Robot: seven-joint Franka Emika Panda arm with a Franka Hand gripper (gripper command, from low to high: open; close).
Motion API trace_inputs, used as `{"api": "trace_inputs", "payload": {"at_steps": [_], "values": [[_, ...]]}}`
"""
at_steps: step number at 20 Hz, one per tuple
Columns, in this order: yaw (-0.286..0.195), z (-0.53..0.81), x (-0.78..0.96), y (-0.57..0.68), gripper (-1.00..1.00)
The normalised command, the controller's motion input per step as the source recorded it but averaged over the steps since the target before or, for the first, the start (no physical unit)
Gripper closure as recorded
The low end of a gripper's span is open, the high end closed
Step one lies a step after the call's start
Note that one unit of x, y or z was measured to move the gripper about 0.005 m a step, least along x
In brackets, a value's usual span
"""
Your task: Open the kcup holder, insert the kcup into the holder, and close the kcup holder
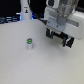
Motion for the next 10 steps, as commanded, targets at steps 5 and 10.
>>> {"api": "trace_inputs", "payload": {"at_steps": [5, 10], "values": [[-0.254, 0.34, -0.08, -0.37, -1.0], [-0.27, 0.25, -0.19, -0.4, -1.0]]}}
